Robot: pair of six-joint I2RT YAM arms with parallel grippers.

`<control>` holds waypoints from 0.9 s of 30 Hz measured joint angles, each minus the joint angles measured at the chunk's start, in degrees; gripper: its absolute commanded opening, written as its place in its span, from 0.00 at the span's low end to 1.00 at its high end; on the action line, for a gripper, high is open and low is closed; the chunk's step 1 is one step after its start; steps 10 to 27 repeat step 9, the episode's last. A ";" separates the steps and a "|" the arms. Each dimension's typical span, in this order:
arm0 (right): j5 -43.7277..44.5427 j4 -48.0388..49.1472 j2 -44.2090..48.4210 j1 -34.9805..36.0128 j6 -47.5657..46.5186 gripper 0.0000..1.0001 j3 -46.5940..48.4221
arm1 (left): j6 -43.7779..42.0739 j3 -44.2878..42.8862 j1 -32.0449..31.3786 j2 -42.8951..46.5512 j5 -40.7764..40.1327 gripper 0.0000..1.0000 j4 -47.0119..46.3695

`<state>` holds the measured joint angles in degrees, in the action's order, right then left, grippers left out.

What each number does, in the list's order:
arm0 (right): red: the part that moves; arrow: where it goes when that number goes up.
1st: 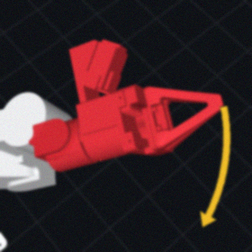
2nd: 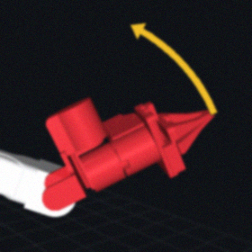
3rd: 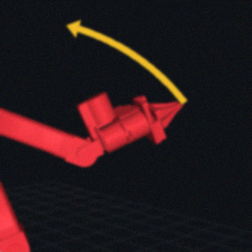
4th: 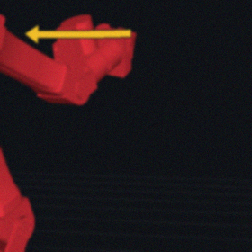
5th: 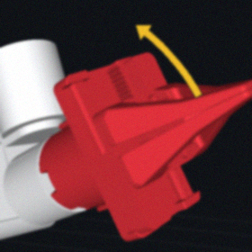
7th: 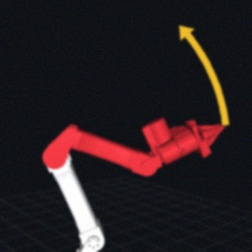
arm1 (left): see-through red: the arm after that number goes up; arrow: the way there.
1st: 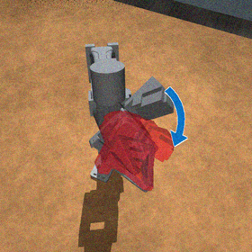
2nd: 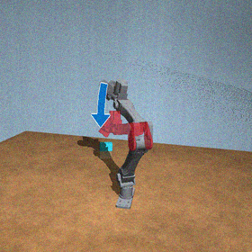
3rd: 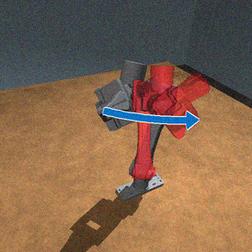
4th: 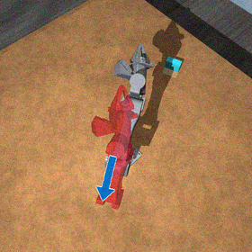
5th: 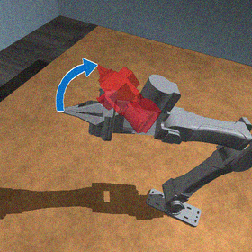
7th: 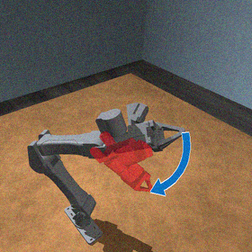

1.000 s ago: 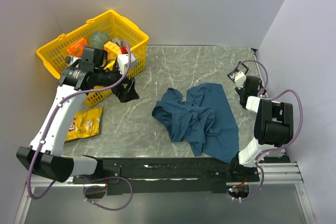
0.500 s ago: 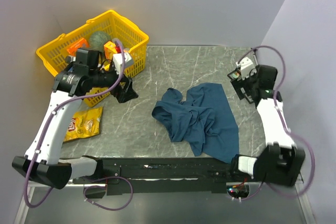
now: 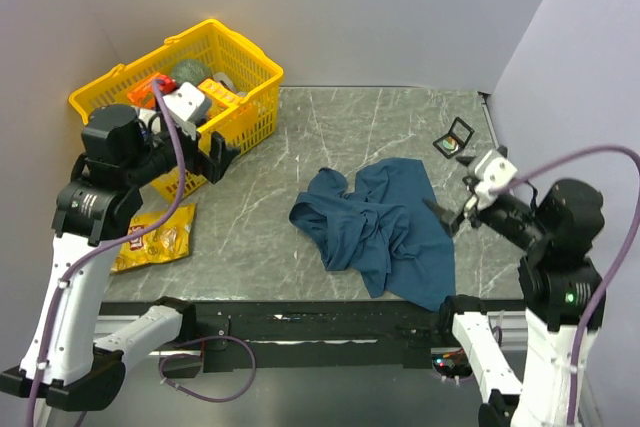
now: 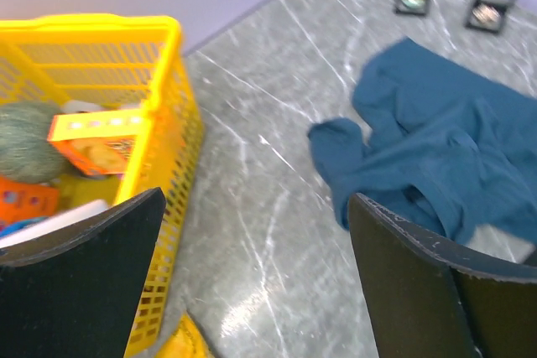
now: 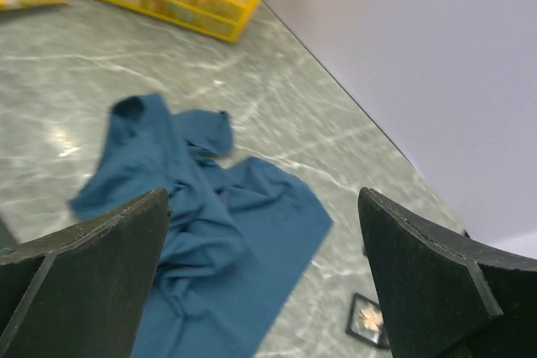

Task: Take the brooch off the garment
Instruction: Reset both arms

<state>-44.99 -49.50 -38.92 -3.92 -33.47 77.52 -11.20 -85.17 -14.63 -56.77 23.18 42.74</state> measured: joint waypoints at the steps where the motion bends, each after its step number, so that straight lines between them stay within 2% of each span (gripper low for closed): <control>1: -1.31 -0.20 1.31 0.00 0.28 1.00 -0.50 | 0.35 -0.35 0.00 0.09 -1.25 0.96 -0.61; 9: -8.09 -0.98 4.13 -1.62 4.33 1.00 -3.06 | 2.34 0.11 0.00 -0.07 -7.08 0.96 -1.84; 27: -8.09 -0.98 4.13 -1.62 4.33 1.00 -3.06 | 2.34 0.11 0.00 -0.07 -7.08 0.96 -1.84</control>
